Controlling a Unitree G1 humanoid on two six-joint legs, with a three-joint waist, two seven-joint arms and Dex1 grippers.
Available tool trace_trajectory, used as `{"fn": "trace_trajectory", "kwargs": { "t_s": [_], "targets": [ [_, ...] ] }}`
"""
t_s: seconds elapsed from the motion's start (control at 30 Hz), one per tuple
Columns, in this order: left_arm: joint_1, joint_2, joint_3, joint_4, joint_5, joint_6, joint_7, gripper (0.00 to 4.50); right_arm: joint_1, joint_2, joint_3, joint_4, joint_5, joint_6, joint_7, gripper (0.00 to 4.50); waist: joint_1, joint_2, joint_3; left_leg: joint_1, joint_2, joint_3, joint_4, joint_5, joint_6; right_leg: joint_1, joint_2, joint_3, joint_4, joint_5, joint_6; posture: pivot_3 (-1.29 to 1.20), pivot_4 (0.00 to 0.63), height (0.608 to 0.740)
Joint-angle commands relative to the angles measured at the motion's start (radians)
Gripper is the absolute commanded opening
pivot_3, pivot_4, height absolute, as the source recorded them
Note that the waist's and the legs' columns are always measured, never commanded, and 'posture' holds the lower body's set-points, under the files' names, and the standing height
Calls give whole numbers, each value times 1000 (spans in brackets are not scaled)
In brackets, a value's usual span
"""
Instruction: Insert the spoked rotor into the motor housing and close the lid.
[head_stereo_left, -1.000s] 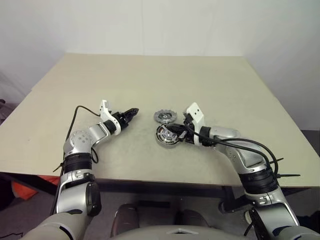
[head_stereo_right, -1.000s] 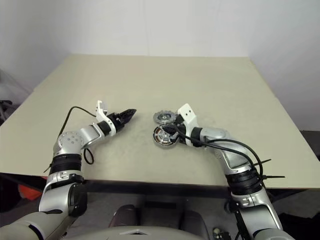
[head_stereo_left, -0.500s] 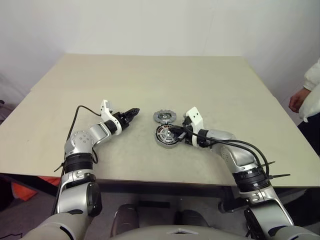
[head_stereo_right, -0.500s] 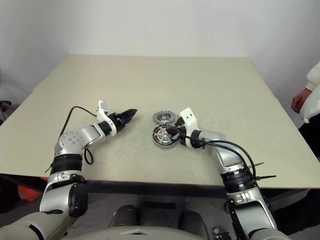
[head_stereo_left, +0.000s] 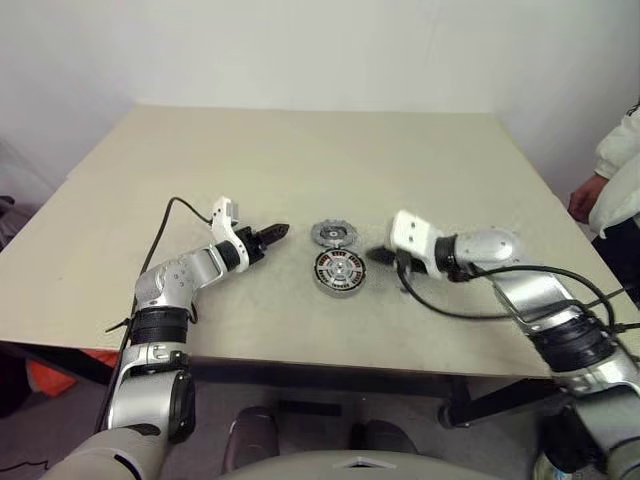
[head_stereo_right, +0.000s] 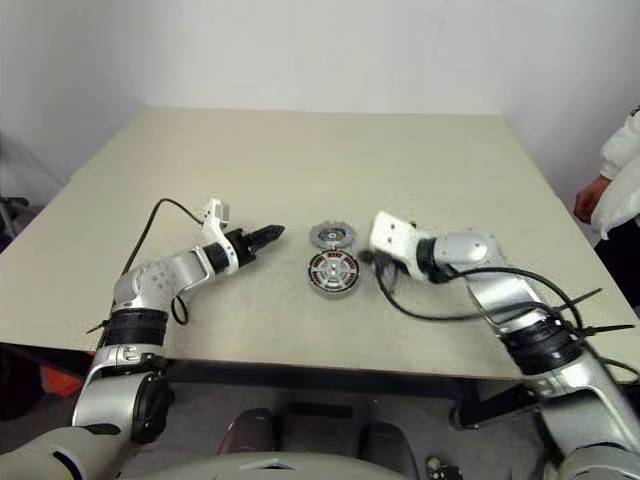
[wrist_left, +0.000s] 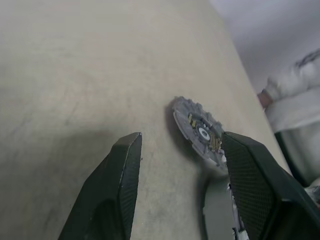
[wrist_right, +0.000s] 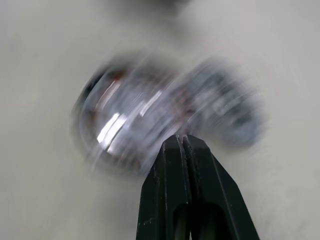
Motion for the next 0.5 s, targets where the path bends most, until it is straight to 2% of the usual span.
{"fn": "trace_trajectory", "kwargs": {
  "t_s": [0.03,0.13,0.37,0.5],
  "targets": [
    [-15,14,-30,-45,21,-37,-52,2731,-44,-41,31,28,-52,-144,119,619,-4,0,0,0,0,0,0,0,0,0,0,0,0,0,0,0,0,740],
    [-11,19,-58,-59,39,-37,-76,2731,-92,-17,58,107,-122,-244,128,1542,-18,0,0,-1,0,1,1,0,1,0,0,0,2,0,-1,0,0,740],
    [42,82,-210,-165,143,-96,-183,2731,-164,64,90,242,-206,-373,141,1542,-31,0,0,-1,2,1,8,-2,4,-2,0,0,6,-1,-3,0,0,740],
    [59,134,-299,-202,228,-172,-238,2731,-176,96,89,272,-224,-400,147,1542,-30,0,0,-7,3,1,17,-4,8,-8,0,-1,13,-2,-5,0,0,740]
  ]
}}
